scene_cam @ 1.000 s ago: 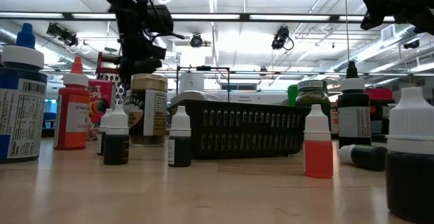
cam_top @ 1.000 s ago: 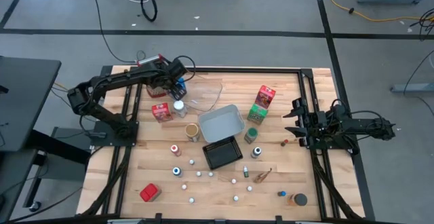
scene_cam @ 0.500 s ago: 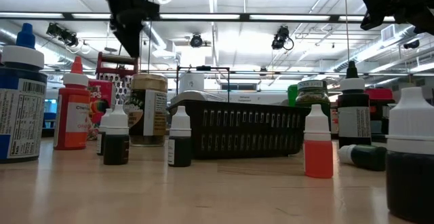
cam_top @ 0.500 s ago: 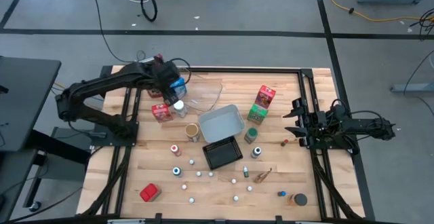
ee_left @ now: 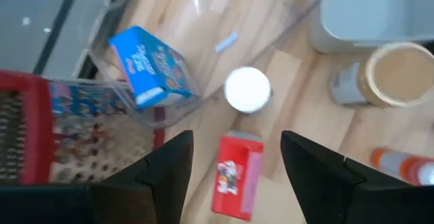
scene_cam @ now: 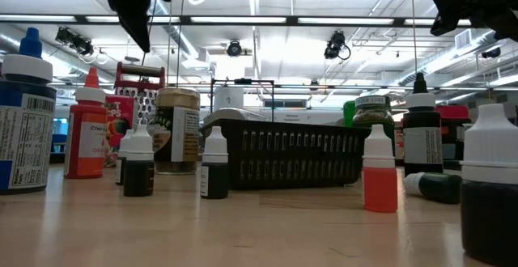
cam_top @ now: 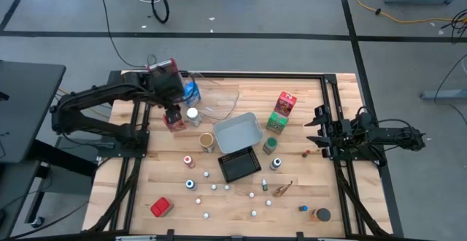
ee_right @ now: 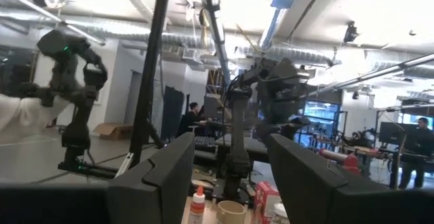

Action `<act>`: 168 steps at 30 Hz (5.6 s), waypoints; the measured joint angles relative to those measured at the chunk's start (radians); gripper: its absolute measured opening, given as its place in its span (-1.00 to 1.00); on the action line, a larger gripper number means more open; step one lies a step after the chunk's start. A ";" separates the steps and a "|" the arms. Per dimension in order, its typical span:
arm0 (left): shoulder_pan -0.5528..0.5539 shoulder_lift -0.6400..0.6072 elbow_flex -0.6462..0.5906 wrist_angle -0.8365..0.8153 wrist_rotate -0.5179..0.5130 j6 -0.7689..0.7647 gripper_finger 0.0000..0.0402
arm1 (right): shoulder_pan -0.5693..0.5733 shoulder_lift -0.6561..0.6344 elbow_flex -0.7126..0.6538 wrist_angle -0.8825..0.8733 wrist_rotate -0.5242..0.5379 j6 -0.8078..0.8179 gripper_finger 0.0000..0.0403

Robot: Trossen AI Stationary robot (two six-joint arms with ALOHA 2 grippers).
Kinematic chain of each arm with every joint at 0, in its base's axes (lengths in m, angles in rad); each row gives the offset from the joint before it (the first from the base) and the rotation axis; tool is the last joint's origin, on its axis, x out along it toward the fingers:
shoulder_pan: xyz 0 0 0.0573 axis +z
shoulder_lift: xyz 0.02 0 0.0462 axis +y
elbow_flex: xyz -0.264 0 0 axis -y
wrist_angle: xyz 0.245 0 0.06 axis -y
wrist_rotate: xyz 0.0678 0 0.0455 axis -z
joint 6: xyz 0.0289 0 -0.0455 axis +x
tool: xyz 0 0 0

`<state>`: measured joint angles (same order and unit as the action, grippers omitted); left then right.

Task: Pick & Place Kitchen Items
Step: Put the red cereal box into the transparent bin

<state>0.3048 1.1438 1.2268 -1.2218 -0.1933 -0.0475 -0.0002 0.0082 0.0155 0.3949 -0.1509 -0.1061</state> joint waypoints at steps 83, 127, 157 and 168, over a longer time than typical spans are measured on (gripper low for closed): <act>0.065 -0.061 -0.387 0.209 -0.006 0.113 0.48 | -0.130 0.837 0.567 -0.215 0.361 -0.033 0.44; 0.078 -0.065 -0.112 -0.032 0.075 -0.001 -0.40 | -0.130 0.837 0.567 -0.248 0.318 0.008 0.44; 0.078 0.188 0.183 0.086 -0.109 -0.055 -0.39 | -0.130 0.837 0.567 -0.247 0.316 0.019 0.44; 0.095 0.339 0.183 0.122 -0.105 -0.073 -0.39 | -0.130 0.837 0.567 -0.247 0.317 0.019 0.44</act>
<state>0.3997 1.4826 1.4097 -1.0996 -0.2985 -0.1201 -0.1299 0.8452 0.5823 0.1478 0.1658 -0.0872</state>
